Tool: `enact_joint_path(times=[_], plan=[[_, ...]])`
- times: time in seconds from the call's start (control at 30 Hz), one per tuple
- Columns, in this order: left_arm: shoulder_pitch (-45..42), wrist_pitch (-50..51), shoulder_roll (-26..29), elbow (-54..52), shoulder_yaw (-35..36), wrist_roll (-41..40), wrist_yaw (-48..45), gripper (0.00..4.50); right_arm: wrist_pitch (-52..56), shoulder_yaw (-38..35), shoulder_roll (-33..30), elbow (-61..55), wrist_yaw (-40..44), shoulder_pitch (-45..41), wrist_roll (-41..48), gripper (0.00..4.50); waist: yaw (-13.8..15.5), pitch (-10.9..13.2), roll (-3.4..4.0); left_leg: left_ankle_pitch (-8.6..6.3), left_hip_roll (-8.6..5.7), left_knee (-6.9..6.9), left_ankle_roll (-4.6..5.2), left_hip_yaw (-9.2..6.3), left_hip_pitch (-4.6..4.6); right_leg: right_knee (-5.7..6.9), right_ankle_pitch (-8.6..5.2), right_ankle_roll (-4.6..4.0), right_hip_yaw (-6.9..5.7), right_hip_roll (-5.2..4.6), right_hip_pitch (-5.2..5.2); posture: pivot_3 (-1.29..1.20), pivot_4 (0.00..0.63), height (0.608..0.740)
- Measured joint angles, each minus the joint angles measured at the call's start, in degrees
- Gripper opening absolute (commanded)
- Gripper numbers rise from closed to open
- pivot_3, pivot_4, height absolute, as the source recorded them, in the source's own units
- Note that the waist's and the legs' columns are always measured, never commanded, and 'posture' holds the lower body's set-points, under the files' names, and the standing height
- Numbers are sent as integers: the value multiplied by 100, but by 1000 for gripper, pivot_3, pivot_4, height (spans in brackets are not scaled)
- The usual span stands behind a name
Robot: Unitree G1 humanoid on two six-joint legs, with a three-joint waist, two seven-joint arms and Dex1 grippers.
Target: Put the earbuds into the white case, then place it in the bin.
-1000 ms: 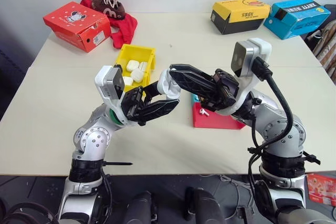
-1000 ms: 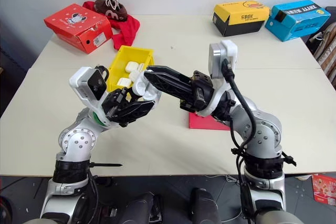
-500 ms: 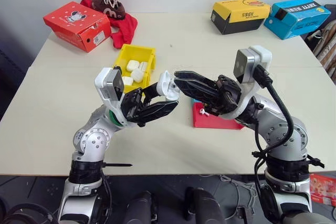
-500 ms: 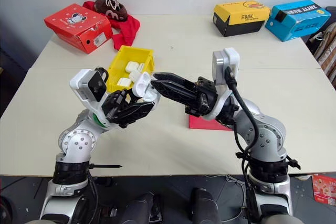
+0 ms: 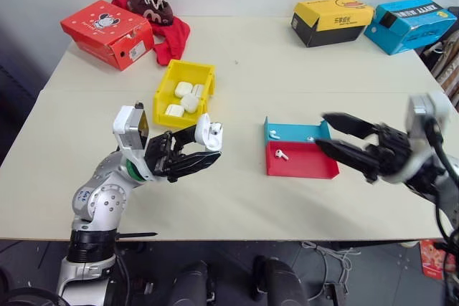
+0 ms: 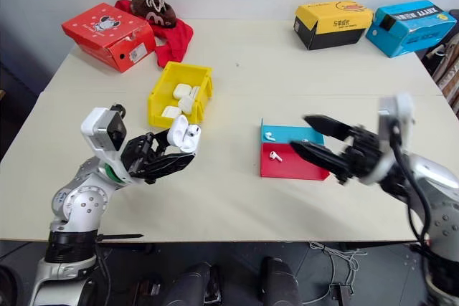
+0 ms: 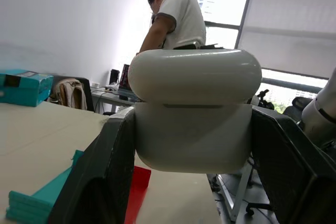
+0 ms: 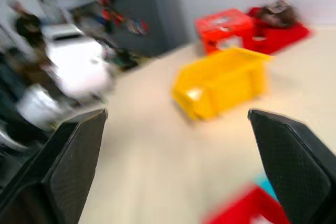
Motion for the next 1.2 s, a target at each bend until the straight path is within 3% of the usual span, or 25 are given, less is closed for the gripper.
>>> enact_joint_path(times=[0.1, 0.2, 0.33, 0.4, 0.5, 0.67, 0.83, 0.93, 1.1, 1.2], plan=[[119, -70, 123, 12, 145, 32, -51, 2800, -1779, 34, -387, 1746, 871, 315, -1501, 4420, -16, 1, -1, 4, -6, 1, 14, 28, 7, -11, 13, 26, -1, 0, 1, 0, 150, 740], [130, -153, 133, 6, 137, 156, -66, 2800, -3187, 104, -428, 3024, 1363, -18, -2290, 4420, -66, 2, 1, 9, 3, 0, 13, 62, 27, -7, 18, 34, 11, -1, 1, 0, 150, 740], [217, -289, 119, 1, 184, 240, 36, 2800, -3901, 277, -554, 3990, 1535, -477, -2851, 4420, -129, 3, 2, 21, 16, 1, -8, 58, 37, 14, 12, 22, 38, -28, -2, 0, 150, 740], [277, -308, 121, -7, 201, 245, 75, 2800, -3719, 419, -568, 3969, 1494, -873, -2913, 4420, -182, 6, 9, 24, 16, 2, -13, 58, 39, 28, 9, 17, 59, -33, -7, 0, 150, 740], [316, -331, 118, -36, 206, 248, 116, 2800, -2634, 850, -807, 3622, 1139, -1646, -3124, 4420, -210, 12, 20, 27, 17, 4, -19, 58, 39, 50, 4, 6, 70, -40, -20, 0, 150, 740], [336, -355, 35, -90, 164, 252, 194, 2800, -797, 2085, -1026, 2802, 1423, -3380, -3339, 4420, -178, 13, 24, 23, 28, 1, -42, 37, 33, 63, -10, -19, 52, -37, -31, 0, 150, 740], [368, -369, -80, -183, 95, 262, 310, 2800, 4, 3301, -522, 3224, 1457, -4605, -4113, 4420, -165, 13, 24, 18, 16, 2, -35, 32, 4, 60, -9, -19, 40, -50, -49, 0, 150, 740], [382, -369, -98, -276, 61, 261, 382, 2800, 93, 3687, -76, 3686, 1444, -4958, -4397, 3879, -172, 13, 24, 17, 14, 2, -32, 32, -1, 64, -9, -18, 30, -44, -48, 0, 150, 740], [453, -363, -99, -383, 61, 249, 484, 2800, 121, 4073, 364, 4311, 1494, -5389, -4801, 2396, -181, 14, 24, 20, 14, 5, -27, 28, -18, 69, -6, -13, 16, -34, -49, 0, 150, 740], [502, -360, -98, -498, 60, 232, 516, 2800, 135, 4205, 635, 4706, 1499, -5690, -5001, 2396, -188, 14, 24, 22, 14, 8, -25, 29, -19, 71, -6, -12, 13, -30, -49, 0, 150, 740]])
